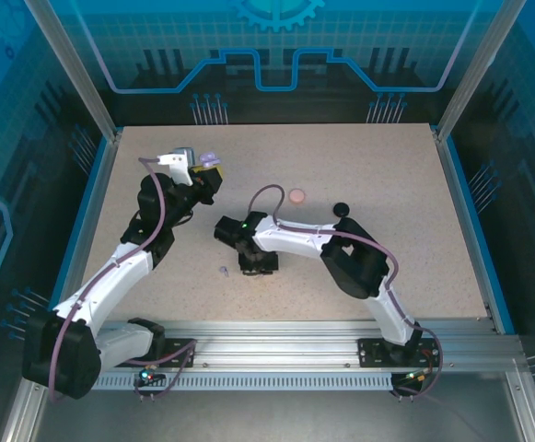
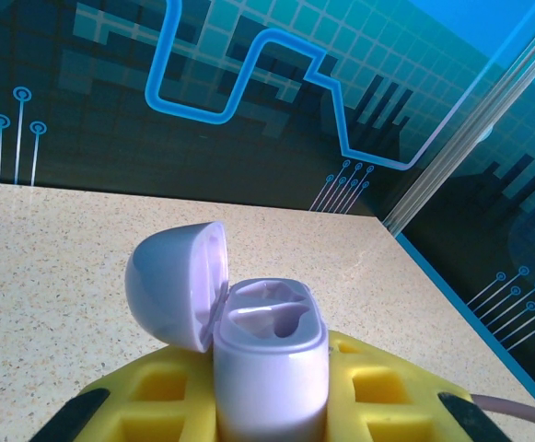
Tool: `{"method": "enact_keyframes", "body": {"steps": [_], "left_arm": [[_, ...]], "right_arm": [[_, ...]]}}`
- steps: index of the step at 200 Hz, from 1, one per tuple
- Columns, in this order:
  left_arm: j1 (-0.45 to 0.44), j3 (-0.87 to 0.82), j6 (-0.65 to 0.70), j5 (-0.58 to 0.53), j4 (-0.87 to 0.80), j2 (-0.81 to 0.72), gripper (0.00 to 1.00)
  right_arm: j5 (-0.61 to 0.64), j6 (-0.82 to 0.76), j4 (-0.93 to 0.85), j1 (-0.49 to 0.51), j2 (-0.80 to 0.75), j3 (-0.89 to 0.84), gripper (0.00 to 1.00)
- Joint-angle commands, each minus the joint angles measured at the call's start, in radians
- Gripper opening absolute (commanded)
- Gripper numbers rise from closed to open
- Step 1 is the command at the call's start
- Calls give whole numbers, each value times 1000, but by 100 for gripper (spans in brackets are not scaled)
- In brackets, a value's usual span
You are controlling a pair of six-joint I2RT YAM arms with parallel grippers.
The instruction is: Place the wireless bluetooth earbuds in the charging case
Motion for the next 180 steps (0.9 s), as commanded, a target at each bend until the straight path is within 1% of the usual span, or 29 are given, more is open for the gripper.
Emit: {"method": "enact_keyframes", "body": {"steps": [1, 32, 51, 76, 100, 130, 155, 180], "left_arm": [[10, 4, -10, 33, 19, -10, 0], [10, 6, -13, 83, 14, -8, 0], [10, 2, -24, 112, 13, -6, 0], [8, -6, -38, 134, 14, -5, 0], [5, -6, -50, 158, 19, 0, 0], [-4, -5, -52, 165, 14, 7, 0], [-16, -4, -51, 163, 13, 11, 0], [-28, -3, -46, 158, 9, 14, 0]], "right_arm": [[69, -54, -23, -21, -79, -47, 21], [157, -138, -54, -45, -152, -132, 21], [206, -219, -72, -68, -180, -171, 21], [228, -326, -93, -102, -183, -194, 21], [196, -454, -56, -122, -177, -213, 21], [167, -577, -61, -132, -122, -189, 21], [144, -614, -60, -144, -86, -187, 21], [121, -615, -47, -151, -72, -200, 23]]}}
